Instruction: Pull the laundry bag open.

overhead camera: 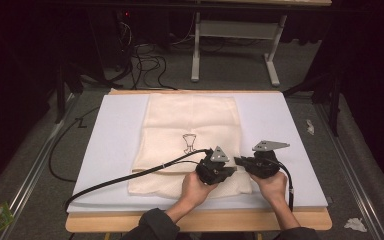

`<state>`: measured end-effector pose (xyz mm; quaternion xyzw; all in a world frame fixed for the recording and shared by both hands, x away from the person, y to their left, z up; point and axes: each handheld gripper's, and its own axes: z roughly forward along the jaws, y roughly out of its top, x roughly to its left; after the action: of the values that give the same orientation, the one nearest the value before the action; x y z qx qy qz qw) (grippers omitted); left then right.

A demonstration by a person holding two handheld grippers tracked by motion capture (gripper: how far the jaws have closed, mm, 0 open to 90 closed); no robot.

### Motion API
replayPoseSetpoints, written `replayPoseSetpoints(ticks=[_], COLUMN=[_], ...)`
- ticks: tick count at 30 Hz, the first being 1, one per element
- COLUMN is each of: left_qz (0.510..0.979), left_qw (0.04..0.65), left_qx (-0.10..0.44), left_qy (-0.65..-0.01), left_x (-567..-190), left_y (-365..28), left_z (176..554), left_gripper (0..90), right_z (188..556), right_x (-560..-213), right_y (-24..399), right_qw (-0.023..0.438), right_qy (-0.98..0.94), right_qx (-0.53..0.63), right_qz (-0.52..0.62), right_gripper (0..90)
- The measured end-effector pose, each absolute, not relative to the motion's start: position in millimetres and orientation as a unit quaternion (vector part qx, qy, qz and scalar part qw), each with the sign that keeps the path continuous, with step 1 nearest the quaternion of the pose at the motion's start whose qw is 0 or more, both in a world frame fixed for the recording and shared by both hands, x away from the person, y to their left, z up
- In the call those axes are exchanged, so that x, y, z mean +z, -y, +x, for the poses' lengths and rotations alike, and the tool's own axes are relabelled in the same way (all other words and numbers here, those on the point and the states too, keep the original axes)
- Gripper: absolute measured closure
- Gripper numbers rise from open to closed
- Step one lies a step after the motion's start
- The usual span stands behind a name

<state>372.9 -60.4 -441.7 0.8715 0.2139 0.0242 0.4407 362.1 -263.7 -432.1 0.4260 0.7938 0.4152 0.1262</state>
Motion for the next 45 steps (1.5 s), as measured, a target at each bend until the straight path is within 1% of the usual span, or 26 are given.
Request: replayPoseSetpoints(ticks=[3,9,15,35,45], left_qz=[0.872,0.876,0.873,0.867,0.866], left_qw=[0.439,0.428,0.432,0.436,0.438], left_qx=[0.016,0.022,0.016,0.017,0.019], left_qy=[-0.218,-0.22,-0.225,-0.239,-0.243], left_x=[-441.4,-440.2,-443.3,-441.3,-440.8], left_y=[60.1,54.3,54.1,39.3,33.2], left_z=[374.1,372.2,372.6,371.9,370.9], left_gripper=[87.1,87.2,87.2,87.1,87.1], right_z=[363.4,359.7,359.2,358.7,360.1], right_x=[-433.5,-435.5,-439.0,-434.8,-435.7], right_y=[265.6,266.7,268.2,266.3,268.0], right_qw=[0.117,0.12,0.116,0.118,0.107], right_qy=[-0.792,-0.789,-0.788,-0.787,-0.785], right_qx=[0.417,0.419,0.421,0.421,0.427], right_qz=[0.43,0.434,0.434,0.435,0.436], right_gripper=[88.6,88.6,88.7,88.6,88.6])
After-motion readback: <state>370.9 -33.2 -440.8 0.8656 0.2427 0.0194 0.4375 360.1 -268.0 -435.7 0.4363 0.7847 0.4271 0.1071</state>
